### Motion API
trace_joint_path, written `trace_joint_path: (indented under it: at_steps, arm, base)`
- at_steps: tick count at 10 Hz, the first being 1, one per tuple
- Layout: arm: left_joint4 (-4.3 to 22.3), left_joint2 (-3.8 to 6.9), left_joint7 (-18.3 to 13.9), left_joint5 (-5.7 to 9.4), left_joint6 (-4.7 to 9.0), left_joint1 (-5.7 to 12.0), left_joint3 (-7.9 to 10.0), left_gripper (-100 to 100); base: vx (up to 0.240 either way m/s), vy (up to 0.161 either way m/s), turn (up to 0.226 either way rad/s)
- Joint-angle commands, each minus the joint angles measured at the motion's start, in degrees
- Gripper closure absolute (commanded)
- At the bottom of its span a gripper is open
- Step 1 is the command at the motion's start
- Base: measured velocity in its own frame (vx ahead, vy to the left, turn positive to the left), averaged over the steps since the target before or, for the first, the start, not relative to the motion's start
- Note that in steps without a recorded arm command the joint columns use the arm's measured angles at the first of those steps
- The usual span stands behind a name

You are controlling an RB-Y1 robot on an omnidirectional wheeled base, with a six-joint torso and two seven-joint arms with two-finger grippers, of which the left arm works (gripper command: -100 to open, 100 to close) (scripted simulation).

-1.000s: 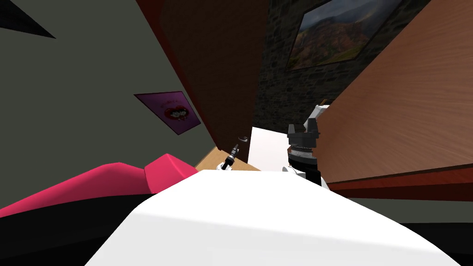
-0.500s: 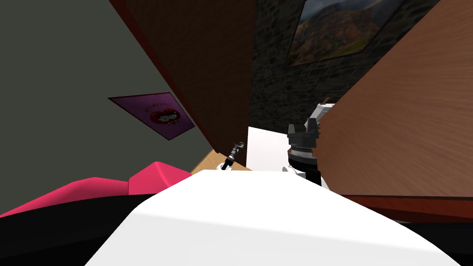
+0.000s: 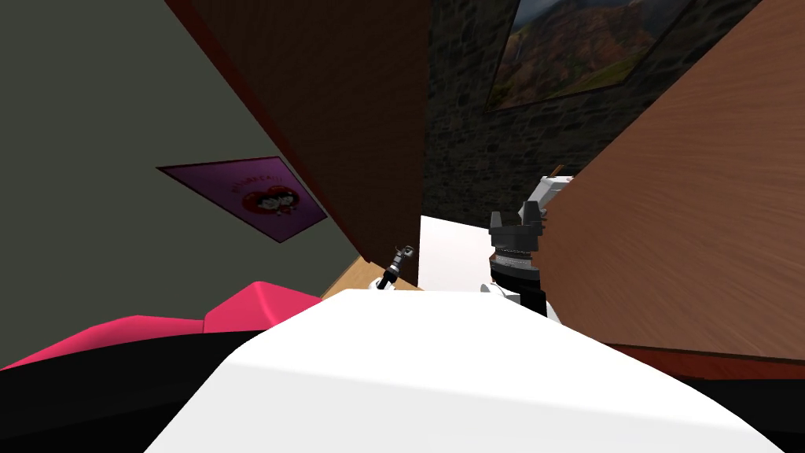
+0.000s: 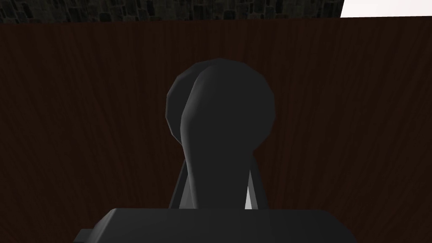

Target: Push the door open

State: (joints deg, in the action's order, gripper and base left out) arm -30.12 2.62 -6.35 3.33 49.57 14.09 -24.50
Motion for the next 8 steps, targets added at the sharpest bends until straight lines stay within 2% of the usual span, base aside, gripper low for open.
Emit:
trace_joint_path:
  at_steps: [1,4,5,8]
  arm:
    - [0.03,0.00,-0.01,-0.02,0.05,-0.12,-0.04,100]
    - [0.03,0.00,-0.01,-0.02,0.05,-0.12,-0.04,100]
    - [0.06,0.47,0.41,0.36,-0.16,0.07,0.97,100]
    - [0.16,1.05,1.01,0.90,-0.30,0.08,2.44,100]
  base:
    - [-0.009,0.008,-0.013]
    - [0.000,0.000,0.000]
    - [0.091,-0.070,0.023]
    - [0.146,-0.117,0.039]
